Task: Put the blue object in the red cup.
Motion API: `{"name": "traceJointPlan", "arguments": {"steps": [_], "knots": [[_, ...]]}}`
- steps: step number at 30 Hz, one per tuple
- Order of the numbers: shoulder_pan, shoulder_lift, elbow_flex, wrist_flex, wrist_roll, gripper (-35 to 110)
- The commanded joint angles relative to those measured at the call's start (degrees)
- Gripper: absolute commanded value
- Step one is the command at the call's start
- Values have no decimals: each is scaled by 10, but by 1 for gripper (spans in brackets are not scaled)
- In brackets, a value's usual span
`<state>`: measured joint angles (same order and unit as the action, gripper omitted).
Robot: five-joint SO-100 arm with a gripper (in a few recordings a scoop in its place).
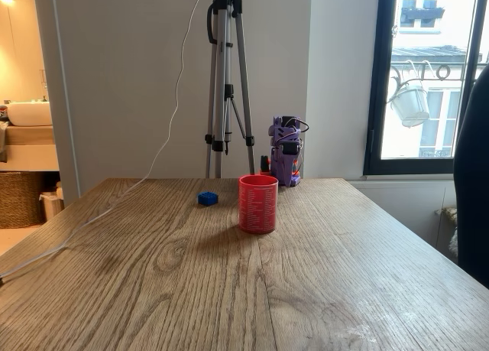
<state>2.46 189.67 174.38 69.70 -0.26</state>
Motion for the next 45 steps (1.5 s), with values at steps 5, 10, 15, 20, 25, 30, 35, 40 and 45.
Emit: {"name": "traceJointPlan", "arguments": {"steps": [5, 10, 15, 20, 25, 30, 35, 40, 45], "knots": [[-61, -5, -9, -4, -54, 1], [-61, -5, -9, -4, -54, 1], [-60, -5, -9, -4, -51, 1], [22, -7, -30, -23, -125, 1], [110, -90, -132, -50, -176, 1], [231, -279, -279, -52, -205, 1], [361, -516, -462, -18, -222, 1], [432, -743, -676, 53, -221, 1], [464, -866, -758, 82, -237, 1]]}}
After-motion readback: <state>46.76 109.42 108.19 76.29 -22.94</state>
